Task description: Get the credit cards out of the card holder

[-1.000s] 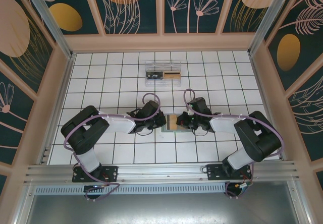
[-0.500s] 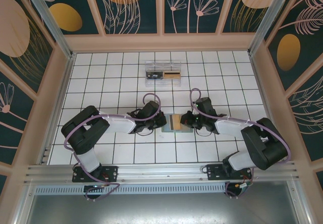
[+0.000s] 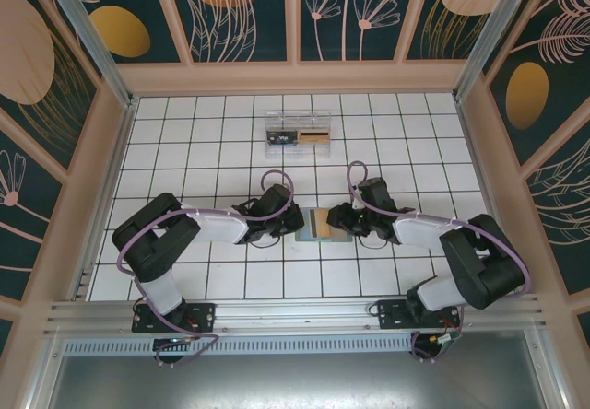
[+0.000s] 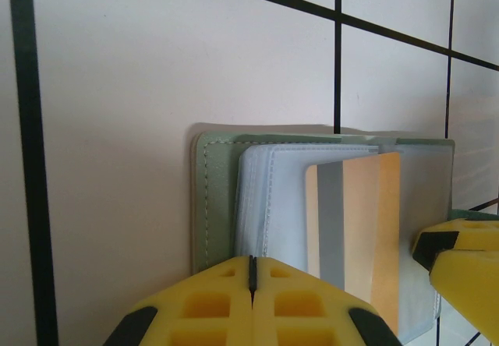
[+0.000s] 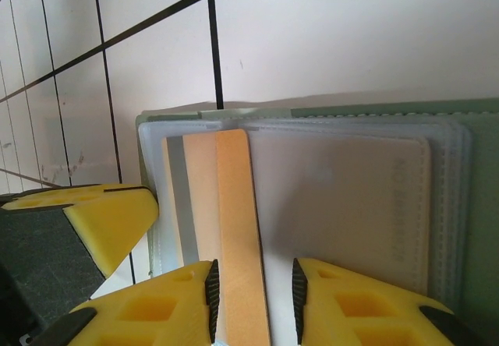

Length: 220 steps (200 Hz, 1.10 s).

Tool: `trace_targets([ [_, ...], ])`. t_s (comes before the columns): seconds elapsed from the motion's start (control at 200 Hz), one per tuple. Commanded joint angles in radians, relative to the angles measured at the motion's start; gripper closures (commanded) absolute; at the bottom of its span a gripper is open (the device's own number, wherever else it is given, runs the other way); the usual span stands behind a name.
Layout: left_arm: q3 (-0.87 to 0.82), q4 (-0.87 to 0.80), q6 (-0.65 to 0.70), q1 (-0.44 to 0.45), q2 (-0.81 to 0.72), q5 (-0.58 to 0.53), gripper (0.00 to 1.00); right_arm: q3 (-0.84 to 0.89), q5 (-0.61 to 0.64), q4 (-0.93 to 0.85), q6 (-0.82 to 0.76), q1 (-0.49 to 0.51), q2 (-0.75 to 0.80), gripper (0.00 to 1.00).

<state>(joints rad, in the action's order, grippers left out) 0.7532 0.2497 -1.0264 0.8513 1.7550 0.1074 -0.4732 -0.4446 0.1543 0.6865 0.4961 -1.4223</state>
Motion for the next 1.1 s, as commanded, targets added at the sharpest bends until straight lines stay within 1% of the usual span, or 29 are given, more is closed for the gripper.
trace_targets([
  [0.0,-0.017,-0.125,0.007,0.012,0.052,0.005,1.0,-0.01,-0.023,0.01,-0.023,-0.001,-0.028,0.67],
  [0.225,0.005,-0.165,0.039,0.013,-0.035,-0.018,1.0,-0.015,0.001,-0.011,-0.033,0.009,-0.013,0.68],
  [0.275,0.018,-0.175,0.049,0.015,-0.082,-0.024,0.99,-0.016,0.008,-0.018,-0.036,0.012,-0.008,0.68],
  [0.41,0.041,-0.151,0.069,0.022,-0.115,-0.002,0.97,-0.028,0.023,-0.035,-0.042,0.023,0.003,0.68],
  [0.53,0.054,-0.116,0.074,0.027,-0.084,0.032,0.97,-0.038,0.029,-0.043,-0.051,0.034,0.002,0.68],
  [0.666,0.067,-0.097,0.068,0.03,-0.048,0.047,0.98,-0.047,0.03,-0.05,-0.06,0.039,-0.005,0.68],
  [0.726,0.069,-0.089,0.065,0.03,-0.001,0.055,0.98,-0.047,0.029,-0.049,-0.063,0.039,-0.009,0.68],
  [0.861,0.069,-0.082,0.059,0.031,0.032,0.054,0.98,-0.054,0.027,-0.048,-0.071,0.041,-0.016,0.68],
  [1.096,0.072,-0.119,0.049,0.031,0.06,0.036,0.99,-0.067,0.022,-0.06,-0.087,0.041,-0.05,0.68],
])
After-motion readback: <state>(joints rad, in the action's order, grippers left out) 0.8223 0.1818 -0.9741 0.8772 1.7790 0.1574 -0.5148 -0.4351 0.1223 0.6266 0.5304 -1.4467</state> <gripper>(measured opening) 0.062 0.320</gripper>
